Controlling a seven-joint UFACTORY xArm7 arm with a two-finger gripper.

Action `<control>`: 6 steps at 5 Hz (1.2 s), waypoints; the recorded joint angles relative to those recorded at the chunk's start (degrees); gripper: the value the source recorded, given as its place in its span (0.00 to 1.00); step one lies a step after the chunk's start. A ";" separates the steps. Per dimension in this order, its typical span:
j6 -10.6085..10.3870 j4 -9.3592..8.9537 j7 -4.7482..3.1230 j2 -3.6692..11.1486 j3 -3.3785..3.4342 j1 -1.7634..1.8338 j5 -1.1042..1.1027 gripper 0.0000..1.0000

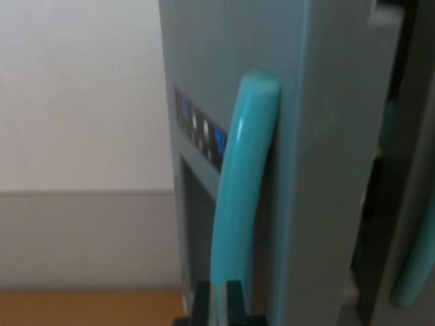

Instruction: Close fridge door

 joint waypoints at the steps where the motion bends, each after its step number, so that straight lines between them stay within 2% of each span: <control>1: -0.02 0.32 0.00 2.84 0.13 0.00 0.00 1.00; 2: -0.02 0.32 0.00 2.84 0.13 0.00 0.00 1.00; 3: -0.02 1.50 0.00 5.42 0.41 0.00 0.00 1.00; 4: -0.02 1.50 0.00 5.42 0.41 0.00 0.00 1.00; 5: -0.02 3.25 0.00 8.26 0.65 0.00 0.00 1.00; 6: -0.02 3.25 0.00 8.26 0.65 0.00 0.00 1.00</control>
